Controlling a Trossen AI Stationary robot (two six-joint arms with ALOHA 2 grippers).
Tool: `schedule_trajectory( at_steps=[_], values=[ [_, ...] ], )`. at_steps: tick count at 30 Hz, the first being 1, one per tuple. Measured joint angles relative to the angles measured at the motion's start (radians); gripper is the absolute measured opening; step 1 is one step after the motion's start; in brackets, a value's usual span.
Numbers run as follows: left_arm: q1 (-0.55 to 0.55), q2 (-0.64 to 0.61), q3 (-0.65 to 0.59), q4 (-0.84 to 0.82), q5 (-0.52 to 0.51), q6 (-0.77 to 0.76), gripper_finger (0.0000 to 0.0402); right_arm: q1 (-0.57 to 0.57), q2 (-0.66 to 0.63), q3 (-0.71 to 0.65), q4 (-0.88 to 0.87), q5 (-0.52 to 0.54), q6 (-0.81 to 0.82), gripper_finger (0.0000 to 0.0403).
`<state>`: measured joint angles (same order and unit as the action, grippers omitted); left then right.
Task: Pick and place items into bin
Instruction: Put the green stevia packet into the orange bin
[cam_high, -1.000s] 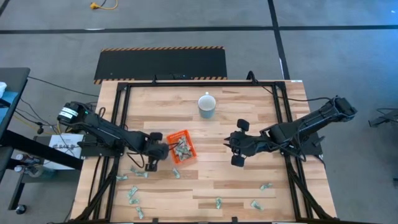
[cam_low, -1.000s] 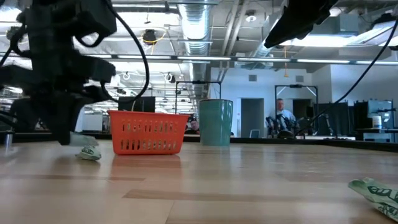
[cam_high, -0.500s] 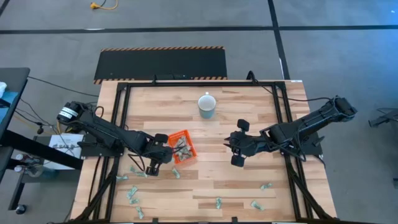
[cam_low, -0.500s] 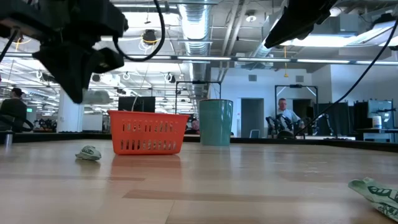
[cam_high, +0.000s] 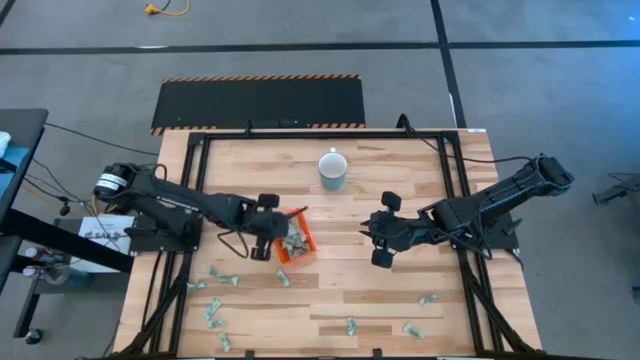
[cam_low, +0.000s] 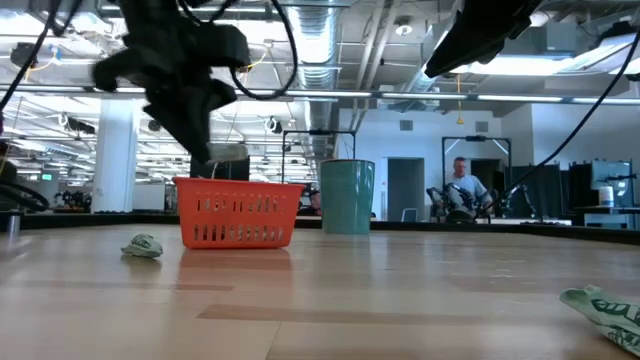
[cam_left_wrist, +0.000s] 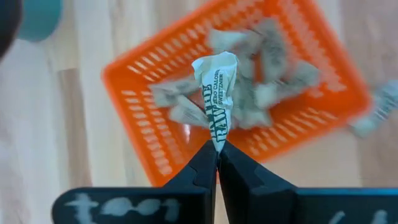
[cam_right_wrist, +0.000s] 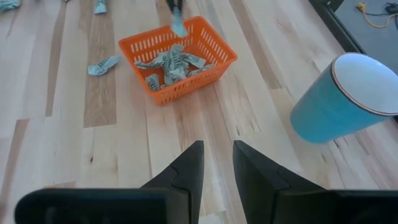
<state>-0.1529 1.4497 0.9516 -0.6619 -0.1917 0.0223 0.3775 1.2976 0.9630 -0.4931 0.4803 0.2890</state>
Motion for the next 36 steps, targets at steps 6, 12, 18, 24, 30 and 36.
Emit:
schedule_trajectory(
  at_steps=[6,12,18,24,30,36],
  values=[
    [0.065,0.029,0.000,0.044,0.045,0.021,0.0000,0.000,0.000,-0.005,0.006,0.000,0.000,0.0079],
    [0.088,0.024,0.000,0.046,0.095,0.019,0.0001,0.000,0.000,-0.042,0.009,0.001,0.009,0.0079],
    [0.092,0.025,0.000,0.051,0.117,-0.017,0.0038,0.000,0.000,-0.053,0.013,0.001,0.033,0.0079],
    [0.092,0.025,0.000,0.051,0.075,-0.034,0.0094,0.001,0.000,-0.053,0.011,-0.005,0.029,0.0079],
    [0.092,0.025,0.000,-0.001,0.052,-0.038,0.0116,0.042,0.000,-0.053,-0.121,-0.110,0.189,0.0079],
    [0.092,0.024,0.000,-0.024,0.051,-0.073,0.0115,0.181,0.000,-0.053,-0.333,-0.255,0.502,0.0079]
  ],
)
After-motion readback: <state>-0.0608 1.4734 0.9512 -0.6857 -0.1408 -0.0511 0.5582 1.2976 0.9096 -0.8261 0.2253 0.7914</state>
